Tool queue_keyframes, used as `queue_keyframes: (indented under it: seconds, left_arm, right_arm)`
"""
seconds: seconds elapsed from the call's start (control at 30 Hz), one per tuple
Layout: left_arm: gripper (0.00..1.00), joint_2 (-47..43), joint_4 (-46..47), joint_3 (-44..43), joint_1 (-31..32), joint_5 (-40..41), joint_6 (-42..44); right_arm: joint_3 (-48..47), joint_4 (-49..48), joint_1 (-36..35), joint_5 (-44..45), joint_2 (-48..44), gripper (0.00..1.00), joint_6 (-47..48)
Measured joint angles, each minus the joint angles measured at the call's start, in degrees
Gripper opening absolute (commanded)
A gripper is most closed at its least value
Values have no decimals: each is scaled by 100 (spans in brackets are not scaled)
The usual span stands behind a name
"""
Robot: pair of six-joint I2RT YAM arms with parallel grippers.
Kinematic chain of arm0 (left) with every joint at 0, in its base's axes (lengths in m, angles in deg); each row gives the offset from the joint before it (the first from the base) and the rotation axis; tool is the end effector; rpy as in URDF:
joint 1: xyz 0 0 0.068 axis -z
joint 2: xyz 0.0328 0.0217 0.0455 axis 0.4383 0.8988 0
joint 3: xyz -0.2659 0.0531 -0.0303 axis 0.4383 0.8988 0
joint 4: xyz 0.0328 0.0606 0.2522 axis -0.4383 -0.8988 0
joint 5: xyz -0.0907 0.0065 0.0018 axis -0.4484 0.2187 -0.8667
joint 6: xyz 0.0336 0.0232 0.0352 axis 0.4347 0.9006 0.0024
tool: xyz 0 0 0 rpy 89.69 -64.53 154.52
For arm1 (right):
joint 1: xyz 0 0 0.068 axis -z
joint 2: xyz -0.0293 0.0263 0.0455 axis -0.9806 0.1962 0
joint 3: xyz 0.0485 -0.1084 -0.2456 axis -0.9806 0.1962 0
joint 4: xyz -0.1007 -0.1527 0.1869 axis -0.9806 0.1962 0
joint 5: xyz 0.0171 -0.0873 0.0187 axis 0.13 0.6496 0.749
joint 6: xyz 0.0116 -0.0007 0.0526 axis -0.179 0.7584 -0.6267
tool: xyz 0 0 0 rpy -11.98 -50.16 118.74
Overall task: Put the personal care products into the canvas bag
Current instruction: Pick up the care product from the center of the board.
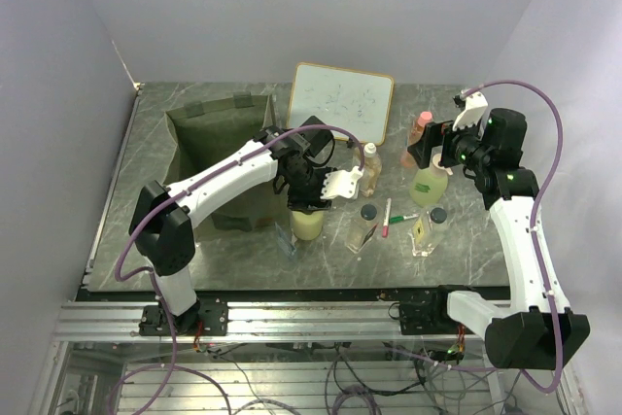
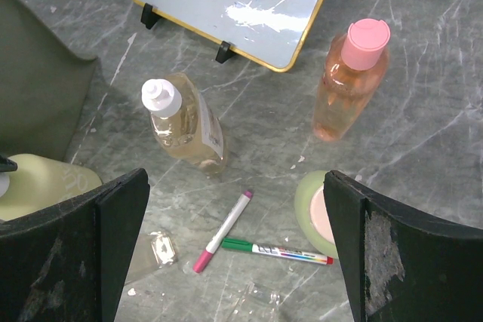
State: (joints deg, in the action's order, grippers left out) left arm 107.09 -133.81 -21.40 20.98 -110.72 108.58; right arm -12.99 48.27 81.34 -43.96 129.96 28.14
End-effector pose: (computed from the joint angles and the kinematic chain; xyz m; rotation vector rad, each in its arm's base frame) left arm 0.2346 -0.2701 0.2888 2.1499 1.6793 -0.4776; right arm 0.2327 0.0043 0.3640 -0.2664 1.9940 0.3889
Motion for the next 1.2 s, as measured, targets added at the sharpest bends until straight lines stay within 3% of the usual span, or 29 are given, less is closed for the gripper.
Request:
queue_keyframes:
  seconds: [0.3,0.53,0.87,1.07,1.2]
  left_arm:
    - [47,0,-22,0,0,-9,-15]
    - [53,0,-37,0,0,-20,-24]
    - [53,0,-39,2,0,-20,-28]
    - [42,0,-37,2,0,-20,-28]
    - [25,0,-96,2,0,-68,-31]
  right_arm:
    - [70,2,4,-2,-57,100,0]
    - [70,7,24,-4,-57,100,0]
    - [68,24,28,-7,-35,100,2]
    - [70,24,28,-7,-31,100,2]
    - [68,24,28,-4,-31,100,2]
